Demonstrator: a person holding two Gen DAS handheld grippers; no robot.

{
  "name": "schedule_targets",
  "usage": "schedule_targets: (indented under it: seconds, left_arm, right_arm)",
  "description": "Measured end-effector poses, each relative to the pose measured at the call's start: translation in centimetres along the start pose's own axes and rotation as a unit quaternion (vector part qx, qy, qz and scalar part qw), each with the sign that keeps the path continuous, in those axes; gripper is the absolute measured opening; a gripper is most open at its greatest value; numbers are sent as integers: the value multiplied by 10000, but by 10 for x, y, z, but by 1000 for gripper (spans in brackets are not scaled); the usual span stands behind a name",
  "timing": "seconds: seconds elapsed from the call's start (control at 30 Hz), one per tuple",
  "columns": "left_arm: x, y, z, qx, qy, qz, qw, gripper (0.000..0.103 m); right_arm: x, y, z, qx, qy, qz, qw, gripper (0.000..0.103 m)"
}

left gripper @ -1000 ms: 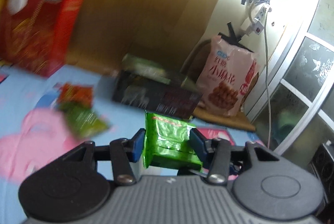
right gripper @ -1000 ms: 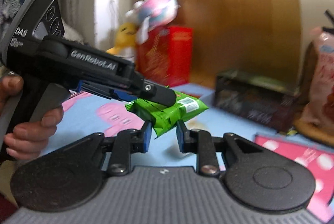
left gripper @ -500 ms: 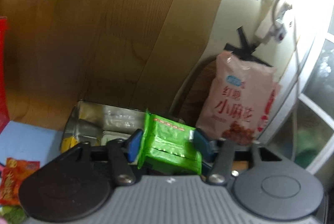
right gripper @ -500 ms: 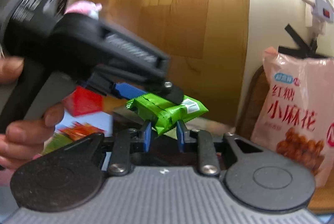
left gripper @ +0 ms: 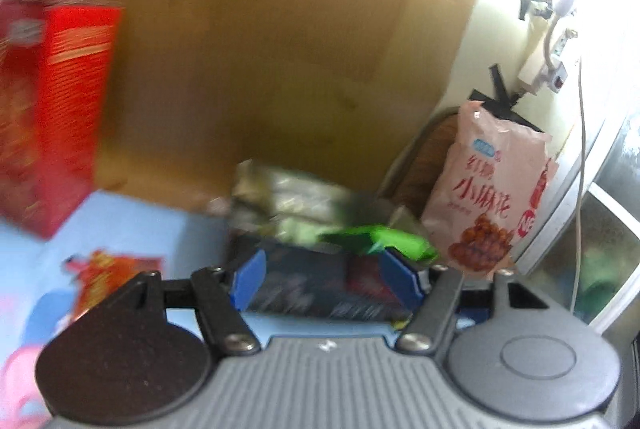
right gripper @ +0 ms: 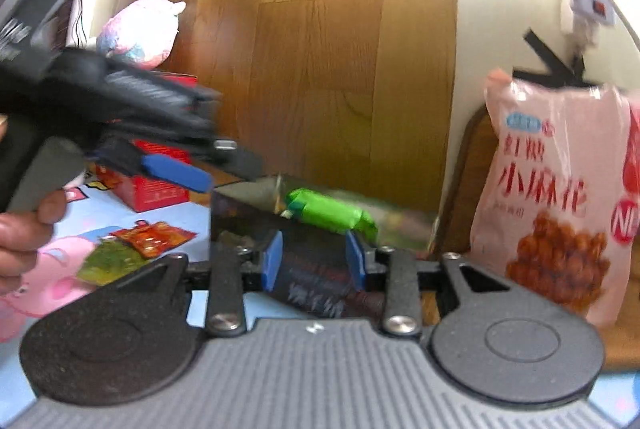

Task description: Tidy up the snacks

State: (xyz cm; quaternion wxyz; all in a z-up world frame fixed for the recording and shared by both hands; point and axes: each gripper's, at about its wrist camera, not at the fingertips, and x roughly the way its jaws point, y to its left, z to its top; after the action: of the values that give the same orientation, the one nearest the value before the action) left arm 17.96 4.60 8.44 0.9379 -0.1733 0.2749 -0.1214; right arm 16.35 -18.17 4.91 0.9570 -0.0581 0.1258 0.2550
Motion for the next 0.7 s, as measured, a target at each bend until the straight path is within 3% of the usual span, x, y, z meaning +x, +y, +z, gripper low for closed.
schedule_targets:
  seconds: [0.17,0.3,0.43,0.47,0.7]
  left_arm:
    - [-35,32,-32,-414,142,161,9989,65]
    - [-42,41,-59,-736,437,-9,9963,64]
    - [-47,34,-81,-659,489,-20,9966,64]
    - [-48,34,-87,-610,475,38,9970,64]
    - [-58,38,-100,-591,152,535,9967,66]
  right_arm:
    - [-12,2,-19,753,497,503,9947,41]
    - [-21,18,-34,1262,973,1129,9807,42]
    - [-35,36,-40,1241,1101,1193,9789,47]
    - [-40,37,-42,1335,1077,1210,9777,52]
    - [-58,27,-48,1853,863,985,9739,52]
